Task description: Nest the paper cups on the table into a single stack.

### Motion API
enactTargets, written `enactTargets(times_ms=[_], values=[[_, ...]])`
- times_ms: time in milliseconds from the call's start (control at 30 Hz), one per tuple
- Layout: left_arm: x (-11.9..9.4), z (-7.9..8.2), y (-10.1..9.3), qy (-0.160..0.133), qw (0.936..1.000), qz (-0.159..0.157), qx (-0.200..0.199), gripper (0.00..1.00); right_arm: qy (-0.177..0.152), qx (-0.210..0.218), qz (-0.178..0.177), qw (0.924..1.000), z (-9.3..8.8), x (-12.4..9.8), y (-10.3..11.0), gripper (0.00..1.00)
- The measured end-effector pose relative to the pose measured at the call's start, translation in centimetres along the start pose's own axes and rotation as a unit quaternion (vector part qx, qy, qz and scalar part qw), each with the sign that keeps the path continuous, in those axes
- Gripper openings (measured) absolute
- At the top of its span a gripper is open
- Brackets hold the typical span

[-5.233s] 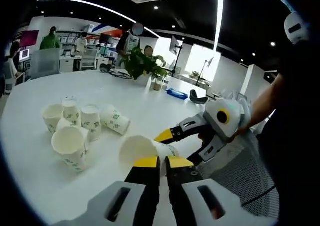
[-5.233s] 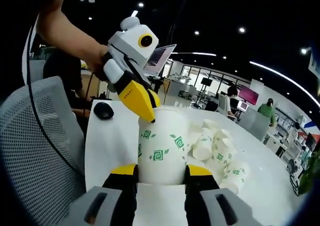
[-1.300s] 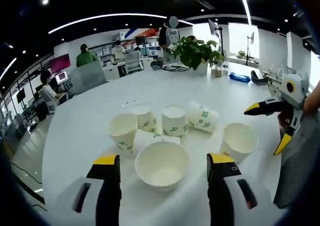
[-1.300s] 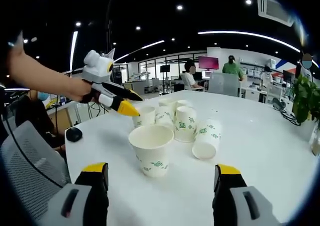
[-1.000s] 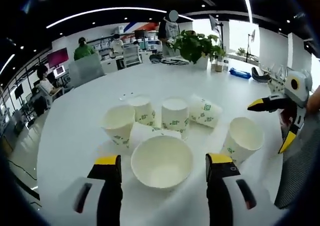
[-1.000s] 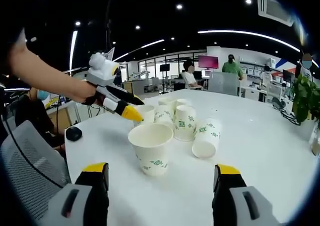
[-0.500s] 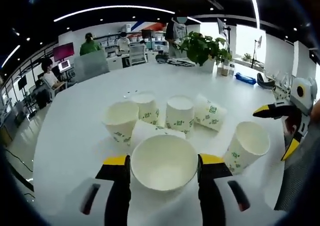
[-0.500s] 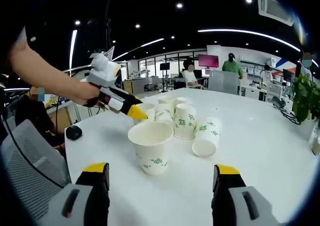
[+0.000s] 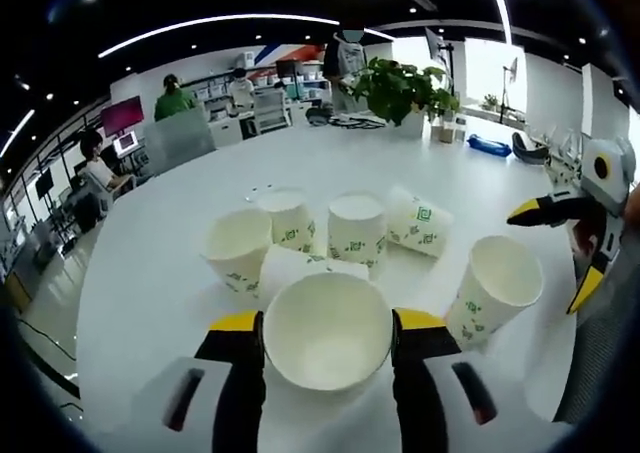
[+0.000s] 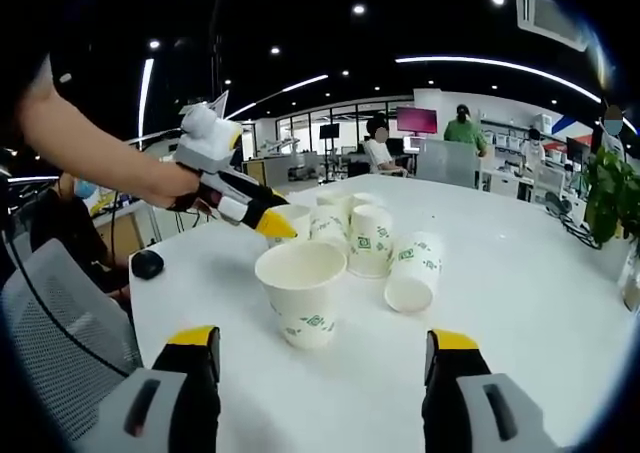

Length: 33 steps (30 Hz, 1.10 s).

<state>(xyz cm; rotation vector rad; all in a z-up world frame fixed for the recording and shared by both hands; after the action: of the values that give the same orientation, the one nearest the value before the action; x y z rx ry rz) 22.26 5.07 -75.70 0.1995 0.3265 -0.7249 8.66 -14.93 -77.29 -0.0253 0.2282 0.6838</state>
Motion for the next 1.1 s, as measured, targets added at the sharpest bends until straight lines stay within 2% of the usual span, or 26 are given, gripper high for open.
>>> enactTargets(times_ms=[433,733,933,1100], values=[[-1.1,0.2,0.2,-0.013,0.9999,0.005,-0.006,0.48,-0.005,0.0,0.003,1.0,0.2,0.1,0.1,0.85],[-2.9,1.3,-0.7,-0.032,0.9994,0.006,-0.013,0.47,-0.014,0.002,0.005,0.9999,0.6,0.0,0.4,0.87],[-3.5,2.5,-1.1,-0.044,0.999,0.0,-0.006,0.47,-0.02,0.003,0.001,0.9998,0.5,0.1,0.0,0.88],[-3.9,4.2,-1.9,-0.066,0.9978,-0.005,-0.005,0.47,-0.025,0.001,-0.001,0.9997,0.7,0.0,-0.1,0.89]])
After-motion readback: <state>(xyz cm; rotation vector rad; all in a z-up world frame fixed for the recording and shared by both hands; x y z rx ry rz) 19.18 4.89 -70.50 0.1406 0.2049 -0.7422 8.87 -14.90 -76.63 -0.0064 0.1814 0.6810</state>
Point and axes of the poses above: the point that each gripper's makers call its tool centre point, and the gripper's own axes: x roughly forward along the fingers, y roughly to its left, z roughly out of its top, the point moved 5 cm from there along -x, roughly backward along the fingers, and after that the axes turned 11 degrees about -y, right-handed, at the moved point
